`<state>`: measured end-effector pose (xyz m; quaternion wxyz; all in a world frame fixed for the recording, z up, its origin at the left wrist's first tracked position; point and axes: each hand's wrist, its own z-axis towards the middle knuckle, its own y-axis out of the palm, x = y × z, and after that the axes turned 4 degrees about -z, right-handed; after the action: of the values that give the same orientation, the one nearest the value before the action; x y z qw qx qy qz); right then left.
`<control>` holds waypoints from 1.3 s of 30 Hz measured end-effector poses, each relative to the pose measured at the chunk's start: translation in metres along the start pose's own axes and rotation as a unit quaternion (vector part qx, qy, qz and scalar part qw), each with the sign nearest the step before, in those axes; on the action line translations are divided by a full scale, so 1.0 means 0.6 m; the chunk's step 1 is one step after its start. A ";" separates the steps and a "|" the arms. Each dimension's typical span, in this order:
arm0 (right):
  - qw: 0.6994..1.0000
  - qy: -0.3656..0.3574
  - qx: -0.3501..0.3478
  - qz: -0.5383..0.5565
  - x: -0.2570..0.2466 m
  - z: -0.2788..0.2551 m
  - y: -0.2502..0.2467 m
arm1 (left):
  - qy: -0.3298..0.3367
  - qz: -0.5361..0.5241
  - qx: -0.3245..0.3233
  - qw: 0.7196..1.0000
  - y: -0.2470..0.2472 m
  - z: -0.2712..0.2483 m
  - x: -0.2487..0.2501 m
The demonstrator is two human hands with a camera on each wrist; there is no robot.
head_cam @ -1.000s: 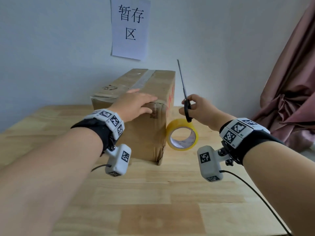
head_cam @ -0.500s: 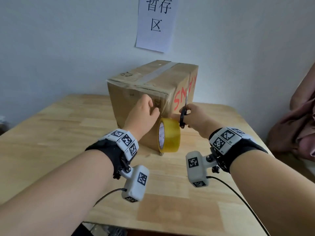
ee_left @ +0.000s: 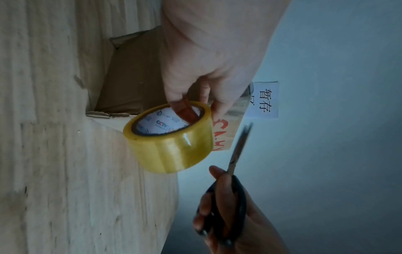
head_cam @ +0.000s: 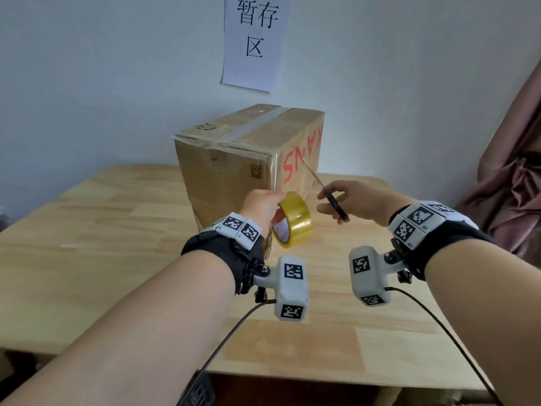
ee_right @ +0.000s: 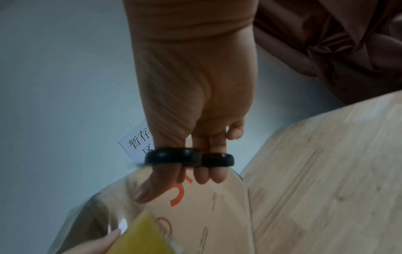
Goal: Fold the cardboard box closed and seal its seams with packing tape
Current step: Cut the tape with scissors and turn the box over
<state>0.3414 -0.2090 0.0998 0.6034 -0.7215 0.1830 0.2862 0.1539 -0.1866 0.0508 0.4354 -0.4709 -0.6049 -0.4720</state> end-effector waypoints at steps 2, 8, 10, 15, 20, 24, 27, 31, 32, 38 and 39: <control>0.994 0.009 -0.036 -0.098 0.006 -0.004 -0.020 | 0.006 0.002 0.020 1.000 -0.002 -0.006 0.003; 0.972 0.034 -0.115 -0.202 -0.006 -0.008 -0.062 | 0.019 0.051 0.049 0.997 -0.018 -0.024 0.020; 0.964 0.037 -0.139 -0.222 -0.018 -0.009 -0.068 | 0.020 0.049 0.048 0.997 -0.021 -0.029 0.025; 0.967 0.010 -0.164 -0.197 -0.036 0.011 -0.062 | 0.033 0.048 0.038 0.998 -0.026 -0.032 0.026; 0.962 0.021 -0.164 -0.217 -0.043 0.027 -0.062 | 0.023 0.040 0.032 0.998 -0.029 -0.024 0.024; 0.958 0.015 -0.189 -0.215 -0.042 0.033 -0.067 | 0.023 0.030 0.031 0.999 -0.035 -0.019 0.024; 0.961 0.000 -0.191 -0.202 -0.044 0.043 -0.062 | 0.020 0.032 0.029 0.999 -0.035 -0.016 0.023; 0.963 -0.017 -0.186 -0.197 -0.053 0.054 -0.054 | 0.018 0.035 0.019 0.999 -0.032 -0.020 0.027; 0.962 -0.019 -0.184 -0.199 -0.054 0.056 -0.053 | 0.019 0.037 0.016 0.999 -0.033 -0.020 0.028; 0.963 -0.035 -0.162 -0.213 -0.058 0.062 -0.050 | -0.002 0.037 0.017 0.999 -0.038 -0.017 0.033; 0.962 -0.037 -0.157 -0.218 -0.059 0.063 -0.049 | -0.006 0.040 0.021 0.999 -0.037 -0.017 0.034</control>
<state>0.3250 -0.1691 0.1407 0.5364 -0.8186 -0.0488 0.1997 0.1295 -0.1959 0.0687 0.4599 -0.4883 -0.5980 -0.4386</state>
